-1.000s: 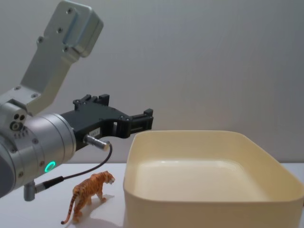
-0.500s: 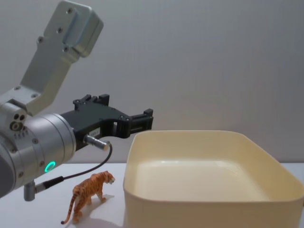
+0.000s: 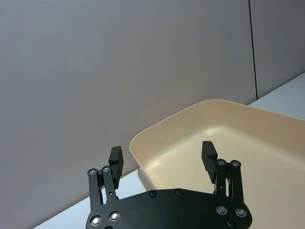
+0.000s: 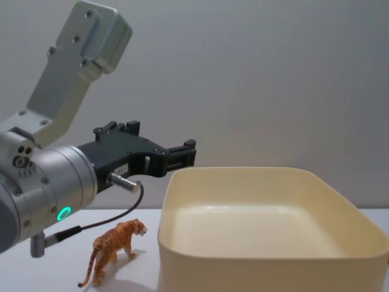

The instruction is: Pick up the toy alternately with two hands and place it into the central storage box.

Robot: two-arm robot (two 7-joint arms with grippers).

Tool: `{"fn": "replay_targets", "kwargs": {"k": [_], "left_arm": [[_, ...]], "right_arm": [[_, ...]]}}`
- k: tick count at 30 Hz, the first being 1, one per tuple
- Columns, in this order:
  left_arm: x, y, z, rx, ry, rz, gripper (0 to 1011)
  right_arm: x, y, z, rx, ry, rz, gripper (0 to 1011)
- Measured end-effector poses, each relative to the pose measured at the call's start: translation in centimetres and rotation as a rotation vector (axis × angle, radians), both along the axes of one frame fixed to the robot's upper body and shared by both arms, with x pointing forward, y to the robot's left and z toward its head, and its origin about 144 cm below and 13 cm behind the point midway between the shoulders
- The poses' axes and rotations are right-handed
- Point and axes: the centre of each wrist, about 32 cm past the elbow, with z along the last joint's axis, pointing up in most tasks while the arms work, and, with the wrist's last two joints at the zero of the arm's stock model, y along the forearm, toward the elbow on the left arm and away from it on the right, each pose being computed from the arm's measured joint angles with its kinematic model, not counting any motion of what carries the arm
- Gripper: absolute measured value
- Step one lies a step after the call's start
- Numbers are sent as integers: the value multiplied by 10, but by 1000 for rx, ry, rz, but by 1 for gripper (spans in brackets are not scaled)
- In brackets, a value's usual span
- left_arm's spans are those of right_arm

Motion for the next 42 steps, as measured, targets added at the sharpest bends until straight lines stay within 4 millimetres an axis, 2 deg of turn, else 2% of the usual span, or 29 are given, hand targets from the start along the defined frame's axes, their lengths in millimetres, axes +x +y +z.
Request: {"fn": "replay_targets", "kwargs": {"k": [7, 14, 24, 31, 42], "left_arm": [[0, 0, 0, 0, 0, 0, 1001], [0, 0, 0, 0, 0, 0, 1001], [0, 0, 0, 0, 0, 0, 1001], [0, 0, 0, 0, 0, 0, 1001], [0, 0, 0, 0, 0, 0, 1001]], "right_arm": [[-6, 1, 12, 14, -66, 0, 274], [-10, 4, 35, 35, -158, 31, 274], [-6, 14, 58, 53, -208, 121, 274], [8, 30, 68, 59, -196, 213, 274], [51, 75, 69, 68, -132, 334, 274]]}}
